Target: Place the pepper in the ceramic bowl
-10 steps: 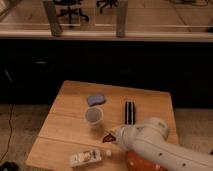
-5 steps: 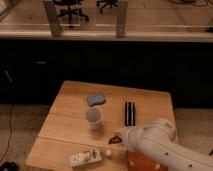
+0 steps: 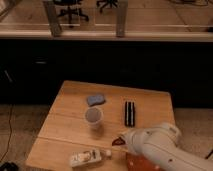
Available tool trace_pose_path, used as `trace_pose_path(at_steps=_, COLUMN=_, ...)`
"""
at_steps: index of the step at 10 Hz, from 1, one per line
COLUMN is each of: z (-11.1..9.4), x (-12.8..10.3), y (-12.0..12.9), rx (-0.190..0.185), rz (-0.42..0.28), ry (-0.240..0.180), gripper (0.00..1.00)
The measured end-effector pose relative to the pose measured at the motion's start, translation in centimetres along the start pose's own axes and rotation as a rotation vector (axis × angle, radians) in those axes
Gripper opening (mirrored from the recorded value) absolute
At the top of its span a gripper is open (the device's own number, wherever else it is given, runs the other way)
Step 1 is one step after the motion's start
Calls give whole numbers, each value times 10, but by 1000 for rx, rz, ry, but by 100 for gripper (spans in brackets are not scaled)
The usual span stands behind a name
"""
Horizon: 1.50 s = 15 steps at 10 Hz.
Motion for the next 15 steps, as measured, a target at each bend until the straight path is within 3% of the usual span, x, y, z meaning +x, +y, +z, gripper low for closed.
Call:
trace_pose_path(at_steps=4, z=-9, x=8, y=16, rx=13, rz=62, ry=35, gripper=0)
trace_pose_path(at_steps=9, z=9, x=22, y=47, rx=-27, rz=153, ry=8, gripper=0)
trace_pose_path(at_steps=15, z=-9, x=31, y=77, rx=-43, rz=210, ry=47, gripper=0)
